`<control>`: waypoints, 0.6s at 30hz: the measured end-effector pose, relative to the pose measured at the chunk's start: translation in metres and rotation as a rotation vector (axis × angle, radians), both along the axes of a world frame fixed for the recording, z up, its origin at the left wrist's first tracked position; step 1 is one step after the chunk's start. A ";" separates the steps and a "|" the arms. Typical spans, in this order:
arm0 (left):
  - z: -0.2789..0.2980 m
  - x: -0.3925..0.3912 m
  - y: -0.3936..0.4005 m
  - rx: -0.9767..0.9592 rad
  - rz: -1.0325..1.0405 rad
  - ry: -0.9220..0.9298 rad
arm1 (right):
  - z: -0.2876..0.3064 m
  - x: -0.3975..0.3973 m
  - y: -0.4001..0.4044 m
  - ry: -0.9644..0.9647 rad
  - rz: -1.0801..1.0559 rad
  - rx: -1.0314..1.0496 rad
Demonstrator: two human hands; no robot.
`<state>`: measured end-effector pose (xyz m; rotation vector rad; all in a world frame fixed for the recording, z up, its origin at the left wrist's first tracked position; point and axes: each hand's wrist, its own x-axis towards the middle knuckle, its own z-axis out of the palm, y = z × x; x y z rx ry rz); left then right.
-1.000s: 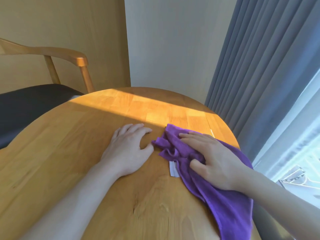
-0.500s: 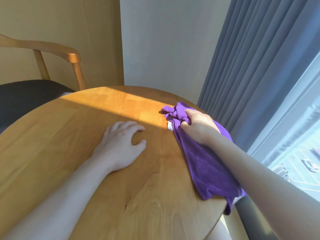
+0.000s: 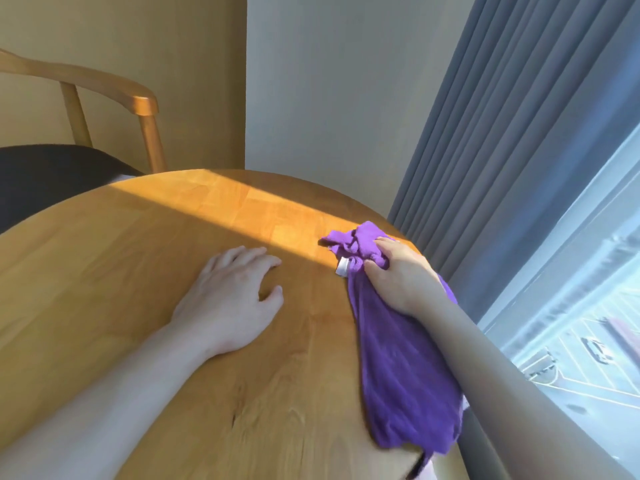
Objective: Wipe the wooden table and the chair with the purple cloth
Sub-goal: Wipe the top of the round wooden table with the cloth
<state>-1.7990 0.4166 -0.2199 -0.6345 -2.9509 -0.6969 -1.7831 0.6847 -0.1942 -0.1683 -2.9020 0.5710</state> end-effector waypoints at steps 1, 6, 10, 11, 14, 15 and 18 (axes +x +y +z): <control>0.000 0.000 0.000 0.004 0.001 0.001 | 0.003 -0.013 0.005 -0.013 -0.053 -0.012; 0.004 -0.001 -0.002 0.017 0.001 0.001 | 0.009 -0.048 0.009 -0.003 -0.152 -0.046; 0.004 -0.003 -0.007 0.024 -0.002 -0.024 | 0.006 -0.027 -0.002 0.028 -0.070 0.001; 0.005 -0.003 -0.008 0.029 -0.005 -0.019 | 0.004 -0.016 -0.006 0.046 -0.009 0.017; 0.010 -0.002 -0.006 0.037 -0.011 0.001 | -0.002 0.025 -0.021 0.124 0.163 -0.005; 0.009 -0.004 -0.006 0.044 -0.014 0.013 | -0.003 0.037 -0.025 0.141 0.197 -0.014; 0.010 -0.003 -0.007 0.039 -0.026 0.008 | -0.010 0.056 -0.028 0.156 0.201 -0.002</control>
